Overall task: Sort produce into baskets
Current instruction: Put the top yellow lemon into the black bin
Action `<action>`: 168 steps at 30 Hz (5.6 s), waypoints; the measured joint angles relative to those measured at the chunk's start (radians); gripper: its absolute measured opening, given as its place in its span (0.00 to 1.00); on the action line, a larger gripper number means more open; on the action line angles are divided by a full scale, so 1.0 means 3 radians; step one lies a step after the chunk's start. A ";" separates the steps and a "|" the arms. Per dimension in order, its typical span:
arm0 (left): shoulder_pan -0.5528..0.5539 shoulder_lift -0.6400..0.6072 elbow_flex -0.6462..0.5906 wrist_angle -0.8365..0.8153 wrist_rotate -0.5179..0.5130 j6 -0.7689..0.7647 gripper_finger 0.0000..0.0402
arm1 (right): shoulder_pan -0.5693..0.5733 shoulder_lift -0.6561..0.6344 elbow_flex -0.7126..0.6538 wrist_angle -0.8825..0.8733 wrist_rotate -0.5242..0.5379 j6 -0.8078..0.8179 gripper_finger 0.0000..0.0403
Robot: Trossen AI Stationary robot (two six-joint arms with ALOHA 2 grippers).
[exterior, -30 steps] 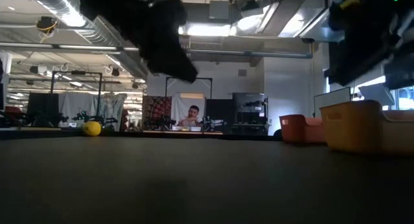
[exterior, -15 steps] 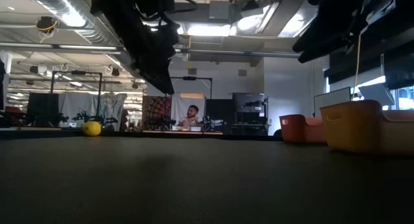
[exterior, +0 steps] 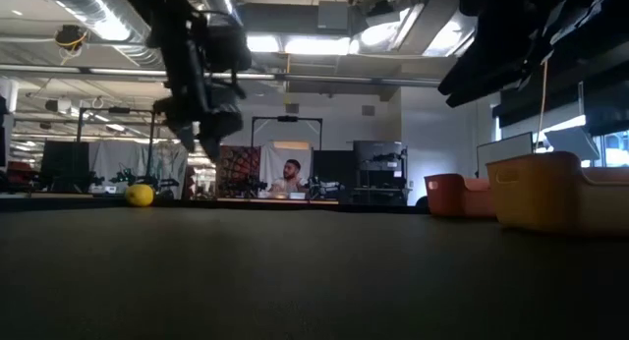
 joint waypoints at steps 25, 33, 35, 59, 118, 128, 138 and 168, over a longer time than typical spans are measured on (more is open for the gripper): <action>0.1670 0.0584 0.0286 -0.0272 -0.0320 0.0122 0.72 | 0.0000 0.0000 0.0000 -0.0003 0.0000 -0.0009 0.47; 0.1768 0.1265 0.0806 -0.0864 -0.0360 0.0037 0.72 | 0.0001 0.0000 0.0000 -0.0001 -0.0001 0.0000 0.47; 0.1796 0.1433 0.0893 -0.0971 -0.0376 0.0010 0.72 | 0.0001 0.0000 0.0000 -0.0001 -0.0001 0.0003 0.47; 0.1853 0.2009 0.1115 -0.1188 -0.0559 0.0635 0.59 | 0.0003 0.0003 0.0000 -0.0004 -0.0115 0.0027 0.47; -0.0586 0.0820 0.1116 -0.0639 0.0282 0.0431 0.52 | 0.0004 0.0003 0.0001 -0.0175 -0.0541 -0.0085 0.47; -0.1084 0.0823 0.1116 0.0016 0.0623 0.0427 0.52 | 0.0001 0.0003 0.0001 -0.0093 -0.0642 -0.0075 0.70; -0.1463 0.0824 0.1107 0.0933 0.1058 0.0554 0.52 | 0.0003 0.0003 0.0001 -0.0089 -0.0417 -0.0249 0.90; -0.1756 0.0827 0.0036 0.3966 0.2346 0.0025 0.52 | 0.0001 -0.0125 0.0008 0.1141 -0.0267 -0.1876 0.90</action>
